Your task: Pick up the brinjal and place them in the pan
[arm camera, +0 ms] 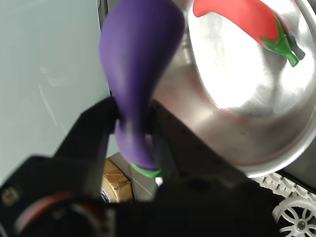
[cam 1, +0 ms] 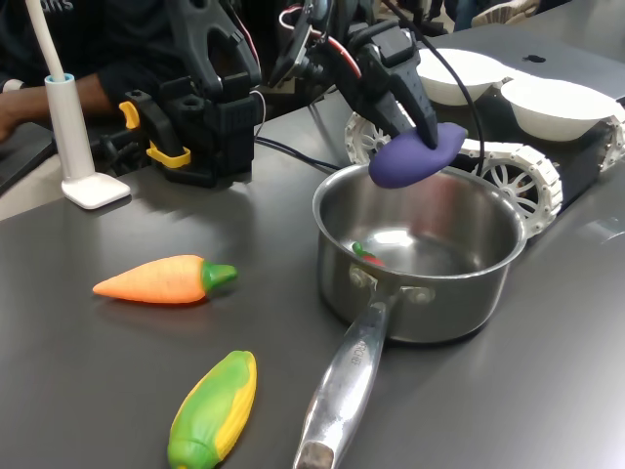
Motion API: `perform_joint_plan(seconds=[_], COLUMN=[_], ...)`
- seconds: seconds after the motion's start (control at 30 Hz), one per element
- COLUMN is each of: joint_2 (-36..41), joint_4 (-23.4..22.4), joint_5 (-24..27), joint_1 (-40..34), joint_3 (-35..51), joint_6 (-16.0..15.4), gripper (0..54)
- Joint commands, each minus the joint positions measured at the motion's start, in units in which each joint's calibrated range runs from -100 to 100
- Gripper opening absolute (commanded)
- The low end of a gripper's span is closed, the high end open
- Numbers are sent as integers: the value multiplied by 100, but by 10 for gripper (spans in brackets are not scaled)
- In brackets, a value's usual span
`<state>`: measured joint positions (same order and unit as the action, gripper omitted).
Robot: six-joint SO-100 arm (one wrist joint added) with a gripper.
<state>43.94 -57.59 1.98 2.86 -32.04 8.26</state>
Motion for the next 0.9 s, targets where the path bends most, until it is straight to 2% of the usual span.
perform_joint_plan(seconds=[0.0, 0.4, 0.57, 0.77, 0.87], joint_2=[553, 1161, 1186, 1220, 1245], joint_4=[432, 475, 535, 543, 594], joint_5=[24, 15, 10, 73, 54], joint_1=[-206, -378, -412, -309, -309], joint_3=[-163, -863, -972, -1017, -1099], joint_6=[64, 73, 73, 73, 73], gripper=[4, 4, 6, 123, 135])
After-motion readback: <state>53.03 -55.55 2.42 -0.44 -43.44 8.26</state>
